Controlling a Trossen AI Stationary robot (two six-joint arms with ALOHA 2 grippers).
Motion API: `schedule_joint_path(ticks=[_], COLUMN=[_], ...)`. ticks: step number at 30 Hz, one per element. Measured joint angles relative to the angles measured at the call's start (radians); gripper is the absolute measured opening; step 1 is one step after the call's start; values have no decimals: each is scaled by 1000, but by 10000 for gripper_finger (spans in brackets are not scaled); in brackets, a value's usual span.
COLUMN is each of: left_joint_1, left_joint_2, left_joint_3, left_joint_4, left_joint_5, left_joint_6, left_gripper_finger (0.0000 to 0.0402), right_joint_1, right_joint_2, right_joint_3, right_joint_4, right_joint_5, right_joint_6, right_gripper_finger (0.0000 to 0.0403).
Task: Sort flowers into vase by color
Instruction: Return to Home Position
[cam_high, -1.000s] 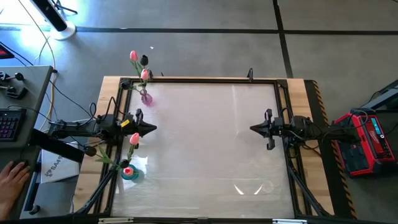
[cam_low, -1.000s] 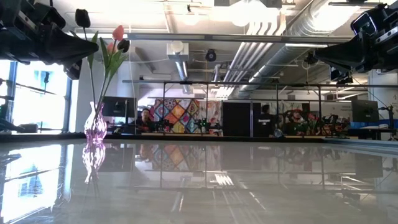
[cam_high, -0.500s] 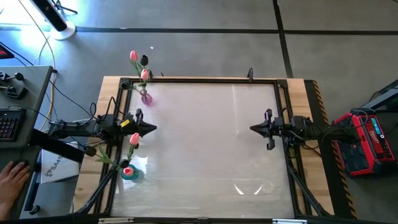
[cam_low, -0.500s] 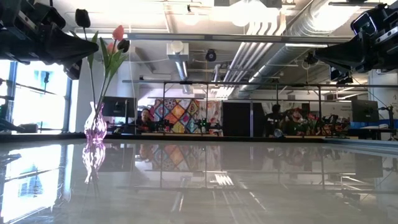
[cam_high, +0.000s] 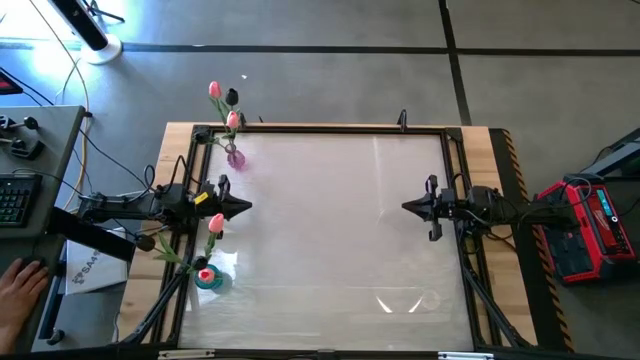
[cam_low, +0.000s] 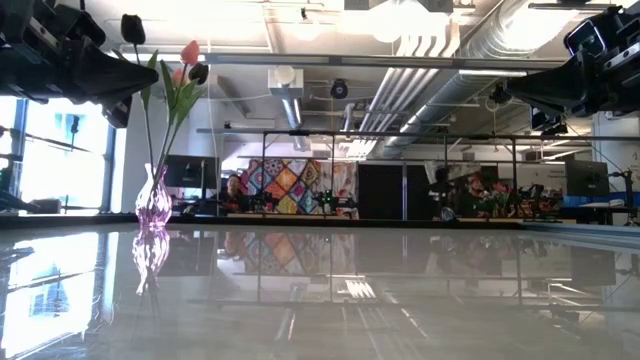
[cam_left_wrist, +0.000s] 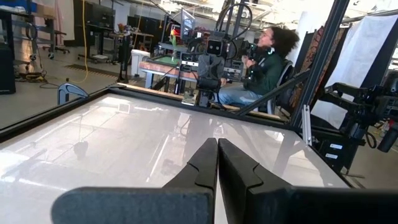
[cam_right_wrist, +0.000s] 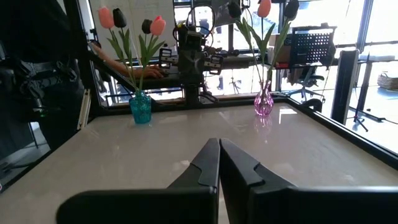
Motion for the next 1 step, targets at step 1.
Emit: schedule_joint_path(ticks=[1], left_joint_1=[0], left_joint_2=[0], left_joint_3=[0], left_joint_4=[0], left_joint_5=[0], left_joint_6=[0], left_gripper_finger=[0], right_joint_1=[0], right_joint_2=[0], right_joint_3=[0], right_joint_4=[0], right_joint_5=[0], right_joint_6=[0], right_gripper_finger=[0])
